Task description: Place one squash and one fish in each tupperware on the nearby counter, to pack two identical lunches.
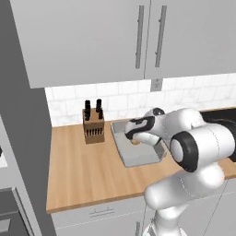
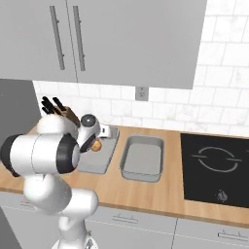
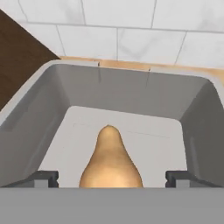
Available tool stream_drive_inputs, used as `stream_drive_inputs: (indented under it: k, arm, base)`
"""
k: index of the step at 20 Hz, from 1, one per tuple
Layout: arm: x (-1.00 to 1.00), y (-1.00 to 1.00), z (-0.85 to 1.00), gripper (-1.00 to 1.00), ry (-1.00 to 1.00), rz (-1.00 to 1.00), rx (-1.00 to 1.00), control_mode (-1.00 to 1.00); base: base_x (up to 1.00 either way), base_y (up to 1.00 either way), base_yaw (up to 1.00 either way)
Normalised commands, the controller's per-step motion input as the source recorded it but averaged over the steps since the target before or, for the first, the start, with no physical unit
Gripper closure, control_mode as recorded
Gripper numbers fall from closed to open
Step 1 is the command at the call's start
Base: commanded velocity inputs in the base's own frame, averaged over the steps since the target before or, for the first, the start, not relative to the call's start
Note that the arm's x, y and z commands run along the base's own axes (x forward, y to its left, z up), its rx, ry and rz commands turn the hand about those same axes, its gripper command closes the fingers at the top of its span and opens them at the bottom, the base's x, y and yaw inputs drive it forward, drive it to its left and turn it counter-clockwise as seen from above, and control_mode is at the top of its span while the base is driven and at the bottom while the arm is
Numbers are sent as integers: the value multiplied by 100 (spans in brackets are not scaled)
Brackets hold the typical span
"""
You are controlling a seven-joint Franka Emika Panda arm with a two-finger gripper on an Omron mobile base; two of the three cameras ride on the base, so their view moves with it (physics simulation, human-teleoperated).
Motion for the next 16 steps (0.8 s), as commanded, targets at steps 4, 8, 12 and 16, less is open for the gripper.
stream_drive_inputs:
  k: [4, 8, 12, 16]
  arm:
    - [-85, 1, 100, -100, -6, 2, 0, -100]
    - [-89, 0, 100, -100, 0, 0, 0, -100]
    - [-80, 0, 100, -100, 4, 0, 0, -100]
    - [-95, 0, 99, -100, 17, 0, 0, -100]
  base:
    - [0, 0, 0]
    - [0, 0, 0]
    - [0, 0, 0]
    - [0, 0, 0]
